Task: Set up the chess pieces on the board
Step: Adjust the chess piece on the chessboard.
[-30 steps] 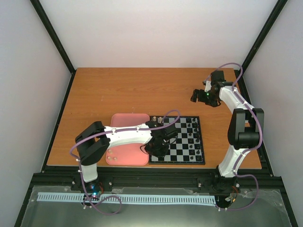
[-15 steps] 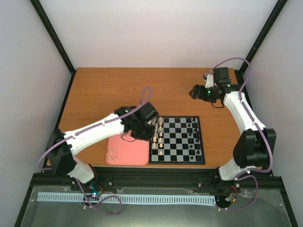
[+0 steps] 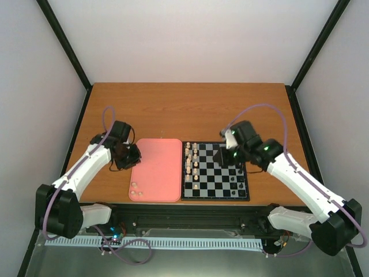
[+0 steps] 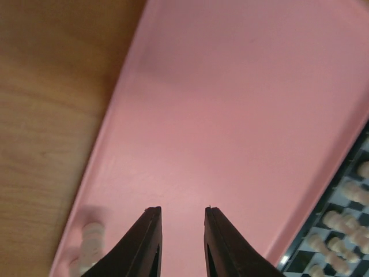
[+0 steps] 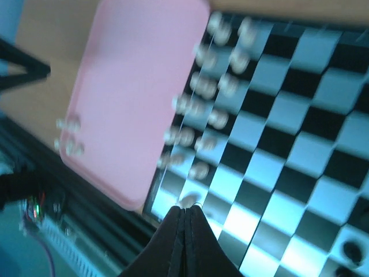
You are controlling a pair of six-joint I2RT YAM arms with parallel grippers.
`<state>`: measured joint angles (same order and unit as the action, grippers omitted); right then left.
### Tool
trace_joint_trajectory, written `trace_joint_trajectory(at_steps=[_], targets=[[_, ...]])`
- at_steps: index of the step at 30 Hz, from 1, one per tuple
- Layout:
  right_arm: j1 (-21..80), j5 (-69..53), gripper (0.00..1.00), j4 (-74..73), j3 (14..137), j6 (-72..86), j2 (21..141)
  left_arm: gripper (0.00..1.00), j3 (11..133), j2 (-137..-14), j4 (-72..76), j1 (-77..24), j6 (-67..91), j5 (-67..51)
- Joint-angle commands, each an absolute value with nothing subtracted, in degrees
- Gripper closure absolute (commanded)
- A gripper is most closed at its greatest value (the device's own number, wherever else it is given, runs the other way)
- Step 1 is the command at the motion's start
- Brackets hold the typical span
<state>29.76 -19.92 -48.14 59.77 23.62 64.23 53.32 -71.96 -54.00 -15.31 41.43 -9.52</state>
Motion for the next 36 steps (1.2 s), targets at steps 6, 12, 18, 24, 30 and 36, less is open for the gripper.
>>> trace_joint_trajectory(at_steps=[6, 12, 18, 24, 30, 36], targets=[[47.3, -16.7, 0.97, -41.5, 47.3, 35.8, 62.6, 0.54, 45.5, -65.1, -52.9, -13.5, 46.5, -11.5], [50.8, -18.1, 0.97, -36.1, 40.8, 38.5, 63.3, 0.53, 45.9, -61.7, -56.8, -13.5, 47.3, -8.8], [52.4, -19.2, 0.97, -32.2, 39.0, 37.5, 66.4, 0.54, 44.9, -60.6, -59.9, -13.5, 46.9, -6.0], [53.3, -21.1, 0.97, -26.7, 37.5, 37.3, 70.2, 0.54, 44.6, -59.5, -61.0, -13.4, 47.0, -4.9], [54.3, -21.6, 0.97, -22.6, 36.4, 38.5, 72.8, 0.54, 44.3, -58.5, -61.6, -13.3, 46.6, -4.5], [55.2, -19.9, 0.97, -20.4, 36.2, 40.6, 74.4, 0.55, 44.2, -57.0, -62.4, -13.4, 46.1, -4.5]])
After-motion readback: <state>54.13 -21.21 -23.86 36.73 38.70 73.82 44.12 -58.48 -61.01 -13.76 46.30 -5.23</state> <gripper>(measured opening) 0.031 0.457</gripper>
